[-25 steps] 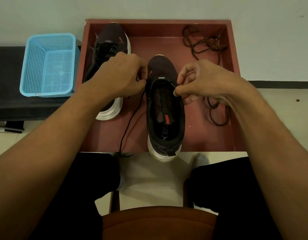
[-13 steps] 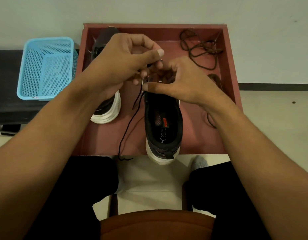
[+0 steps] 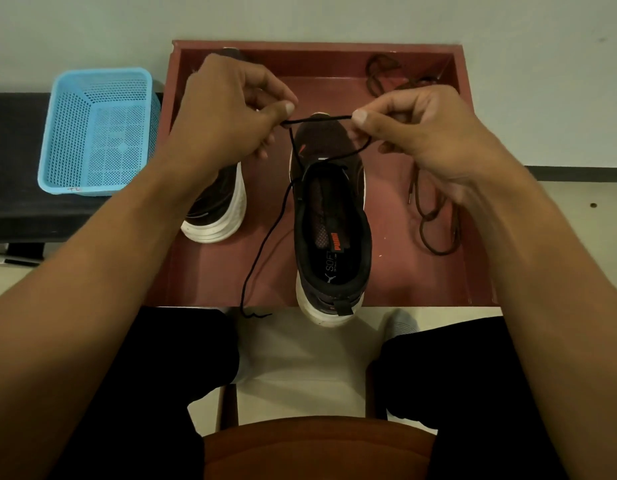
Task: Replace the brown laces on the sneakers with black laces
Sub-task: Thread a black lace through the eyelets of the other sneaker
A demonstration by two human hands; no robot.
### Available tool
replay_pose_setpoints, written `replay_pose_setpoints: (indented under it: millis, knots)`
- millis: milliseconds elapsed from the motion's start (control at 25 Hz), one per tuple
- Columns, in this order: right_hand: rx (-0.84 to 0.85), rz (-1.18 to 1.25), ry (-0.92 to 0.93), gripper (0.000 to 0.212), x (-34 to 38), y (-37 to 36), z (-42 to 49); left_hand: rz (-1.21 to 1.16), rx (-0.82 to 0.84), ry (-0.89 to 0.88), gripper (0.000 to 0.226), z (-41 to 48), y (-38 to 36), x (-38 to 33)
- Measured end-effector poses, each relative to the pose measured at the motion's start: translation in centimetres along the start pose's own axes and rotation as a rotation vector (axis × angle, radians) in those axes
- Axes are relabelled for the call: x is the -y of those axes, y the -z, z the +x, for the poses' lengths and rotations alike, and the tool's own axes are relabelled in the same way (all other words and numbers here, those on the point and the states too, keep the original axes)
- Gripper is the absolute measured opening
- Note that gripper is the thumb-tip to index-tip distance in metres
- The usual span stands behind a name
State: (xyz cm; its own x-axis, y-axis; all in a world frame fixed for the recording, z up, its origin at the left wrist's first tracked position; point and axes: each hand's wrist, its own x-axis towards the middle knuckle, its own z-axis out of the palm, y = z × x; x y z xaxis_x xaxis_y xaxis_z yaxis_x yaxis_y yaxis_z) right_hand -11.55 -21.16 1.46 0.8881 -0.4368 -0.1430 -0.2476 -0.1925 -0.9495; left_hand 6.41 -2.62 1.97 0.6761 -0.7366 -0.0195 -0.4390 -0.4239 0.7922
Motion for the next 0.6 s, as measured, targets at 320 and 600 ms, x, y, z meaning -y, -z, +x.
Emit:
replay_pose_setpoints:
  millis: [320,600]
  knots:
    - [-0.066,0.032,-0.071,0.022,-0.8,1.9,-0.2,0.257,-0.064,-0.022,0.007,0.2,0.4,0.6]
    - [-0.091,-0.044,-0.025,0.025,-0.5,0.9,-0.1,0.456,-0.037,-0.236,0.021,0.0,-0.1,0.0]
